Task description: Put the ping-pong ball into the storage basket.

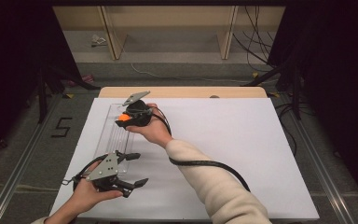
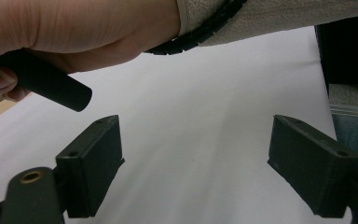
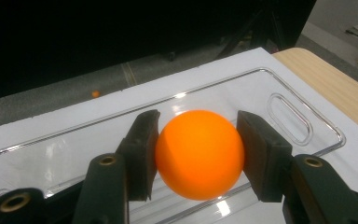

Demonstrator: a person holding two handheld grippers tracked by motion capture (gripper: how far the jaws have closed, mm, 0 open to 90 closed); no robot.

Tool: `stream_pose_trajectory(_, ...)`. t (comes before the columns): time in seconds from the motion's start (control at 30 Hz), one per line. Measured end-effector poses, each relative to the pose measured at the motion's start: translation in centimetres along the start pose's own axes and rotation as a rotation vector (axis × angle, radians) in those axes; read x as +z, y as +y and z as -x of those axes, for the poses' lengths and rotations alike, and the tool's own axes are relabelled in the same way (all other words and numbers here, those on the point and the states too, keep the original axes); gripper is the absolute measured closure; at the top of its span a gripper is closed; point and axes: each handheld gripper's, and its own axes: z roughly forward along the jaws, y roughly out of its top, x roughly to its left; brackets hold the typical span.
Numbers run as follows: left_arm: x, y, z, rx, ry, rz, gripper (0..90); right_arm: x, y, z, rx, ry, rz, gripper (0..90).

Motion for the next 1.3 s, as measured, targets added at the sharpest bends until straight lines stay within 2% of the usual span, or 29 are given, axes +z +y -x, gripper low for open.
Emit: stream_pose_trajectory(1.3, 0.0, 0.0, 0.1, 0.002, -0.005, -0.007, 17.0, 1.9, -0.8, -0.3, -0.011, 0.026, -0.062, 50.0)
